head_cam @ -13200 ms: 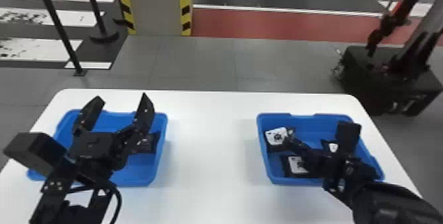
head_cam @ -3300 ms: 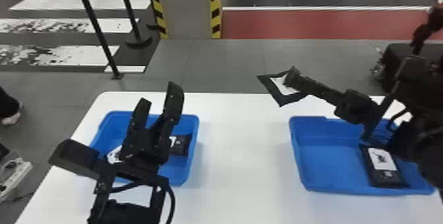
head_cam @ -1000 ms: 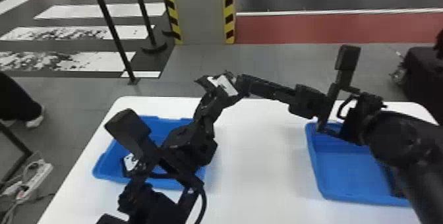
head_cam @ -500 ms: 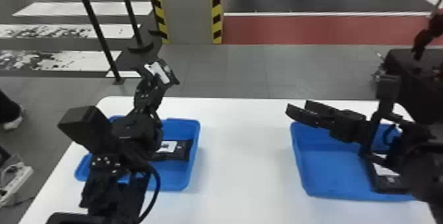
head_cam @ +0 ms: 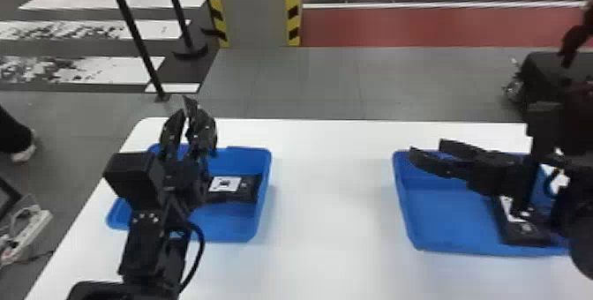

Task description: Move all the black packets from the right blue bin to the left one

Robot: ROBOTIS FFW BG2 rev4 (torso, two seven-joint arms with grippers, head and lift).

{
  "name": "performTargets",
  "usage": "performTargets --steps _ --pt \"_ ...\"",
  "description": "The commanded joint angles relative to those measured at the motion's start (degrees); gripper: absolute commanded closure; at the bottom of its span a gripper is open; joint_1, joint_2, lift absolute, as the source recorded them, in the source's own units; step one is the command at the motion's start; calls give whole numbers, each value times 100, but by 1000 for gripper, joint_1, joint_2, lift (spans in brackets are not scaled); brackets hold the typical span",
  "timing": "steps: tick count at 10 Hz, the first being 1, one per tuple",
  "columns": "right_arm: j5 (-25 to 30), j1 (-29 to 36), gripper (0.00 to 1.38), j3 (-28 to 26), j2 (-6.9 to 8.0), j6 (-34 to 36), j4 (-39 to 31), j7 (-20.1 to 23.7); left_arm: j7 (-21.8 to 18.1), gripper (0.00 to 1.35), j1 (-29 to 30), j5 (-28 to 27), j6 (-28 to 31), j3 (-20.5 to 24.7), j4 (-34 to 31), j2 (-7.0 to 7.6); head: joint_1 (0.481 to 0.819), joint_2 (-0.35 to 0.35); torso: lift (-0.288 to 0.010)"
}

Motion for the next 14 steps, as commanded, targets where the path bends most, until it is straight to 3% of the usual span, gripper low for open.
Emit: performTargets --steps 1,2,3,5,8,11,14 --pt "469 510 213 -171 -1 10 -853 -390 0 59 31 184 -328 -14 19 -15 695 55 -110" --pt "513 946 214 -215 -1 193 -1528 -812 -9 134 144 466 -567 -93 19 -15 695 43 -110" --pt "513 1185 216 -417 17 376 -1753 -855 -35 133 214 685 -736 -181 5 -15 695 17 -110" --pt "680 1677 214 -601 61 1248 -2794 -1304 -53 139 397 826 -581 -190 -374 -15 695 -24 -110" --pt "1137 1832 213 -1093 202 2302 -3272 -1708 -70 144 523 1002 -511 -225 -656 70 695 -82 -110" --pt "1163 1747 214 -1304 228 2626 -2991 -2033 -97 144 552 1054 -511 -242 -768 70 695 -167 -110" --pt "1067 1269 216 -1357 149 2626 -2245 -2033 -123 150 552 1090 -412 -234 -782 70 695 -192 -110"
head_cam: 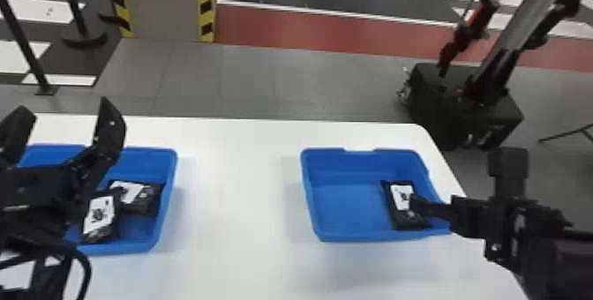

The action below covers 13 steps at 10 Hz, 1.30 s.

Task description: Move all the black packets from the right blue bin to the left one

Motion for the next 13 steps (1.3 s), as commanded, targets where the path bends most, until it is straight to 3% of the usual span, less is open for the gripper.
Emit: performTargets --steps 1,4,7,13 --pt "-9 -181 217 -1 -28 0 206 0 -17 150 5 20 40 13 -1 0 695 -195 -110" --pt "17 -505 216 70 25 42 726 -79 -96 150 -9 90 181 22 -15 0 695 -200 -110" --pt "-79 -505 217 122 279 -113 825 -536 -122 151 5 108 195 31 -29 0 695 -196 -110" --pt "-519 -547 217 386 323 -535 1261 -1134 -158 151 61 161 167 40 -43 9 695 -159 -110"
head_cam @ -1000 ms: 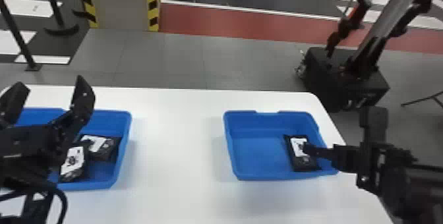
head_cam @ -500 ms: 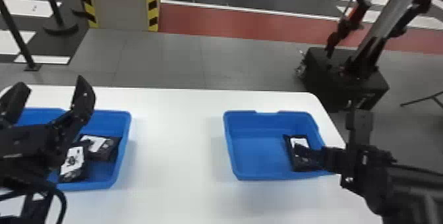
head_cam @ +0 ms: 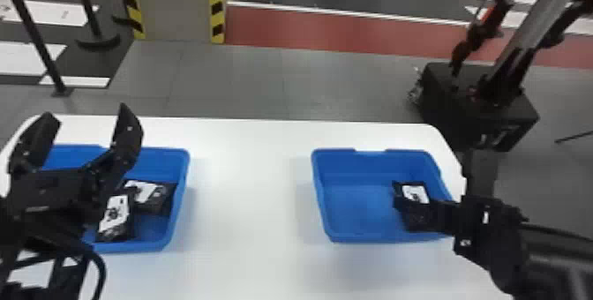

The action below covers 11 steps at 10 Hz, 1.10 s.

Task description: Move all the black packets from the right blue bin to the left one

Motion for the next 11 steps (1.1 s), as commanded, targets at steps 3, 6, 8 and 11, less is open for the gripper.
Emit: performTargets --steps 3,6,8,11 --pt "-96 -187 219 -2 -6 -240 684 -139 -1 151 66 56 -39 -2 -1 18 695 -158 -110" --pt "-307 -145 243 -2 -59 -353 965 -245 -10 151 66 65 -39 -2 -1 18 695 -161 -110" --pt "-360 52 438 -2 -59 -310 655 -438 -1 151 80 82 -68 7 -1 18 695 -165 -110" --pt "-492 193 1182 -2 -41 -170 388 -658 -1 151 80 100 -54 7 -15 9 695 -170 -110"
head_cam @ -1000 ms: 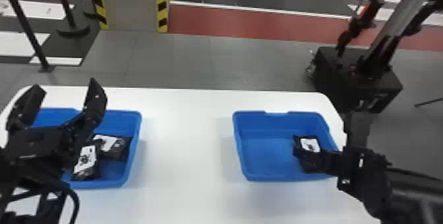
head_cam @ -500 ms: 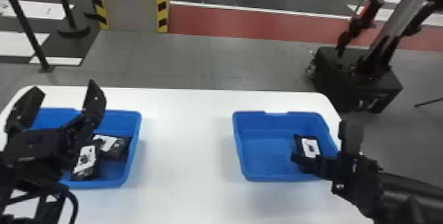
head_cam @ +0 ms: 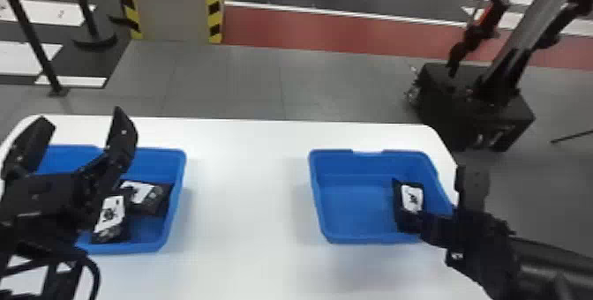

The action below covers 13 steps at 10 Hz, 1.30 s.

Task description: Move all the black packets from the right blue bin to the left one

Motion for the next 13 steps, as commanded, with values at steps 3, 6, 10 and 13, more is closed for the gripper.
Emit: performTargets --steps 3,6,10,13 --pt "-126 334 1187 0 69 -251 -657 -68 0 151 0 72 -42 -9 2 -2 695 -170 -110" --pt "-187 798 1187 167 87 -659 -2147 -7 0 151 -14 160 -84 -35 2 -10 695 -157 -110" --pt "-600 -271 1187 773 -291 -827 -1796 1848 0 151 -127 309 42 -132 2 -10 695 -50 -110" --pt "-556 -1129 1187 1248 -353 -1334 -1008 3078 -61 151 -183 389 324 -167 -110 -10 656 28 -110"
